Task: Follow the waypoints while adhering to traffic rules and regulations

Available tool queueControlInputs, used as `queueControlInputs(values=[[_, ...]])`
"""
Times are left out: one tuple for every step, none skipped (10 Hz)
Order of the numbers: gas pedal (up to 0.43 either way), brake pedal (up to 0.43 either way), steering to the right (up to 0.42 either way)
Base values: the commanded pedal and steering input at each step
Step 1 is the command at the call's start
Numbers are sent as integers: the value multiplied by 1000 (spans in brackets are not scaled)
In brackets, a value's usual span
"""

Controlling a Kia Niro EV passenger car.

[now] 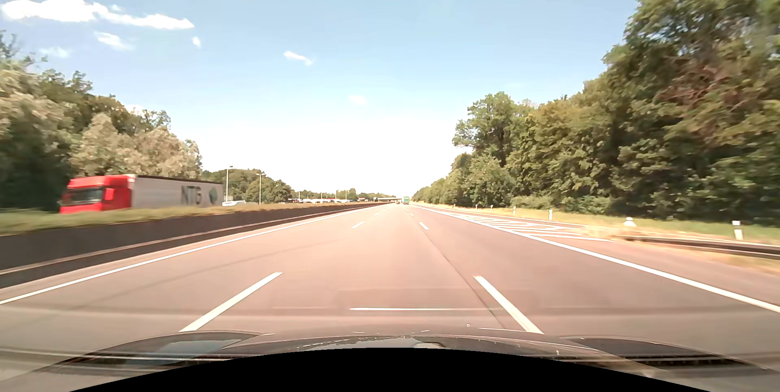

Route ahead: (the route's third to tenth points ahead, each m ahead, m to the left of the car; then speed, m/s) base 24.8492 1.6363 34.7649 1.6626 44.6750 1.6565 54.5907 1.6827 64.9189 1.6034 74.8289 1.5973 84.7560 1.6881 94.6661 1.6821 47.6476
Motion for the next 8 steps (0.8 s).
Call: queueControlInputs(values=[[591, 0, -3], [591, 0, -3], [591, 0, -3], [591, 0, -3], [591, 0, -3], [591, 0, -3], [591, 0, -3], [591, 0, -2]])
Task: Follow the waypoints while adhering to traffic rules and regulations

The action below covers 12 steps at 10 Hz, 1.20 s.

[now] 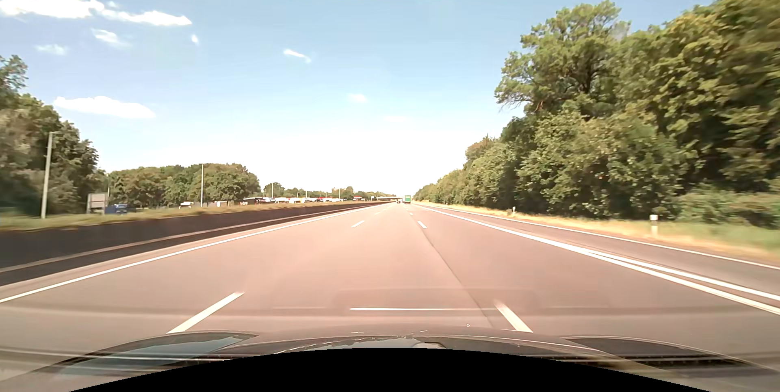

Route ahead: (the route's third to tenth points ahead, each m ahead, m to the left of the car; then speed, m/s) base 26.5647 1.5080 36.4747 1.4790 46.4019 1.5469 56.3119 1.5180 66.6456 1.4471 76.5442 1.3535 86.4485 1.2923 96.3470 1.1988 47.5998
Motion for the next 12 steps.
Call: queueControlInputs(values=[[591, 0, -2], [591, 0, -3], [591, 0, -3], [591, 0, -3], [591, 0, -3], [591, 0, -3], [591, 0, -3], [559, 0, -3], [520, 0, -3], [421, 0, -3], [248, 0, -3], [189, 0, -2]])
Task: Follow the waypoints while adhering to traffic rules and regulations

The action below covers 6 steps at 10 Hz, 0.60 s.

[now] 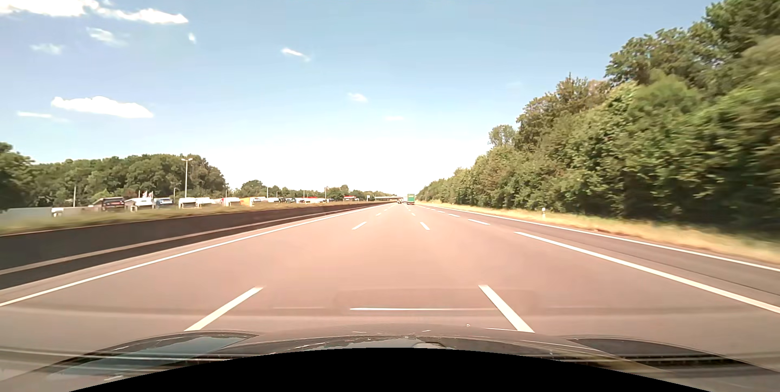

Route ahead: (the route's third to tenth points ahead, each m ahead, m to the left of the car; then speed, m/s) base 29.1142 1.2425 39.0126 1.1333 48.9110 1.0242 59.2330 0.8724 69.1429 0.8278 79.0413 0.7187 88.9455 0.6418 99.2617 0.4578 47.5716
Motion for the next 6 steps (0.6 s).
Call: queueControlInputs(values=[[79, 0, 0], [8, 0, 0], [0, 0, 0], [0, 0, 0], [0, 0, 0], [0, 0, 0]])
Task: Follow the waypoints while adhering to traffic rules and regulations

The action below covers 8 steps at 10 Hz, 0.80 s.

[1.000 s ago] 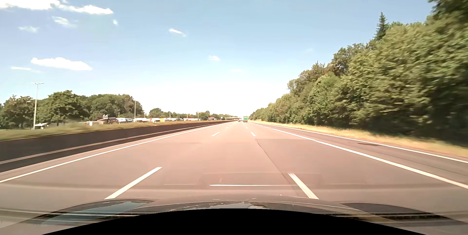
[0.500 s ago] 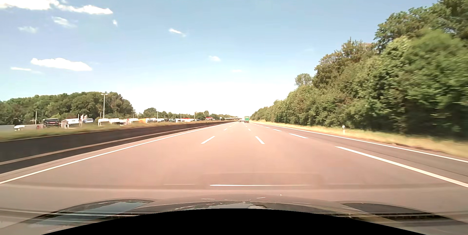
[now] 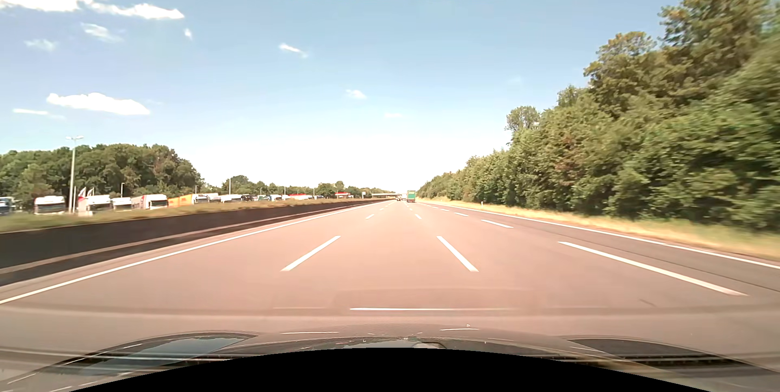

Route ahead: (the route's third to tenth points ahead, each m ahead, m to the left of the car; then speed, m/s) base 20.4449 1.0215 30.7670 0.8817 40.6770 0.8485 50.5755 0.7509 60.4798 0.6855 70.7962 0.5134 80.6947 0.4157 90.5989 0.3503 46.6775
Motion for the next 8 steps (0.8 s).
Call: queueControlInputs(values=[[0, 0, -1], [0, 0, -1], [8, 0, -1], [138, 0, -2], [138, 0, -2], [138, 0, -2], [138, 0, -2], [138, 0, -1]])
